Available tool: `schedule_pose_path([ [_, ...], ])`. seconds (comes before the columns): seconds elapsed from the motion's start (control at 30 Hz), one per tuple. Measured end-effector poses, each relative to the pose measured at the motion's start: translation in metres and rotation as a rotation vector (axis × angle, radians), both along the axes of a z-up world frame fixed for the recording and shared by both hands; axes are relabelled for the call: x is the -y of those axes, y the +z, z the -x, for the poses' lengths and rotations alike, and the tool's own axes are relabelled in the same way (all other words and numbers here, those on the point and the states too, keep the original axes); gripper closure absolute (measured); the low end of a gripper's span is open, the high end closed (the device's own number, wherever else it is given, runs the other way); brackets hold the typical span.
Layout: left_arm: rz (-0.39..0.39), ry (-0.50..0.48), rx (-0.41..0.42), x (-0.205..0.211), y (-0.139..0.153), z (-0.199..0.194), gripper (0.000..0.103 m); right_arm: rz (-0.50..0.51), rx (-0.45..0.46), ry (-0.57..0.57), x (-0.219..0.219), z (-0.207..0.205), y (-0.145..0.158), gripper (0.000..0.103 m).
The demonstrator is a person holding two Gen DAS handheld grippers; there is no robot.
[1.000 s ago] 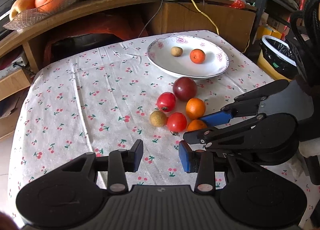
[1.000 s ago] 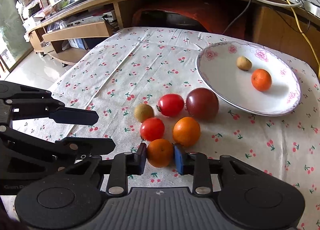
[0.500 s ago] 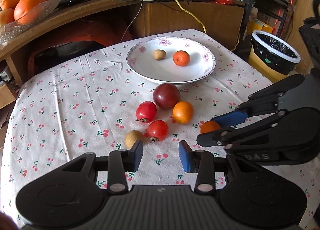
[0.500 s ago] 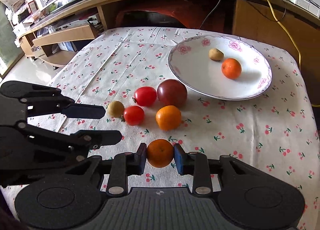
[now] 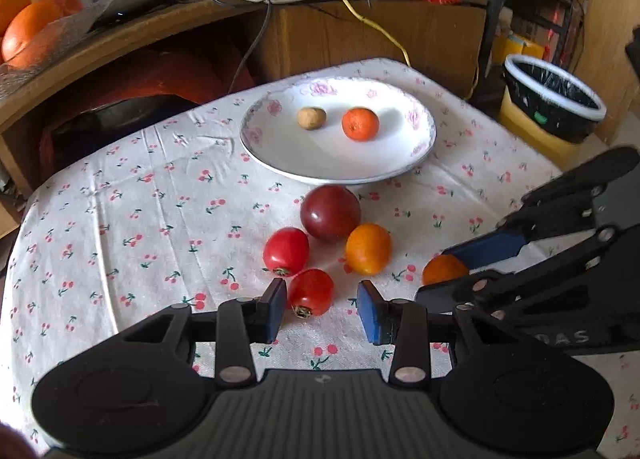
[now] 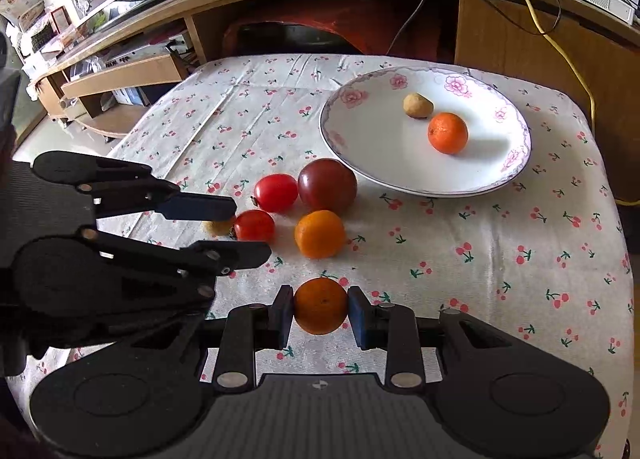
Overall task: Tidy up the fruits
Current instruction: 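Move the left tool to a red tomato and close on it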
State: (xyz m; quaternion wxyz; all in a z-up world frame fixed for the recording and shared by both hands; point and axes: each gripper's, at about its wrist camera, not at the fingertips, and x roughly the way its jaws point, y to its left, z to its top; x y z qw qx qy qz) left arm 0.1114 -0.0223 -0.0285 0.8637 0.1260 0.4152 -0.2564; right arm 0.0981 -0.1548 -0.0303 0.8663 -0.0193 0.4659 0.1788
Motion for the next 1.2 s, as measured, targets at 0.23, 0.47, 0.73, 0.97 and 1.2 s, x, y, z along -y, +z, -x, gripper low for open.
schedule_pose_path([
  [0.23, -0.093, -0.057, 0.049, 0.012, -0.003, 0.003, 0.057, 0.008, -0.007, -0.012, 0.006, -0.002, 0.000, 0.077],
  [0.47, -0.172, -0.093, 0.067, 0.019, -0.003, -0.002, 0.067, 0.022, -0.021, -0.019, 0.005, -0.004, -0.003, 0.077],
  [0.73, -0.163, -0.153, 0.027, 0.020, 0.002, 0.011, 0.068, 0.016, -0.009, -0.022, 0.011, -0.006, 0.002, 0.077],
  [0.97, -0.156, -0.170, 0.009, 0.022, 0.004, 0.023, 0.068, 0.023, -0.025, -0.017, 0.013, -0.006, 0.000, 0.077],
  [1.2, -0.168, -0.156, 0.006, 0.021, -0.002, 0.022, 0.066, 0.044, -0.047, 0.004, 0.008, -0.006, -0.007, 0.076],
])
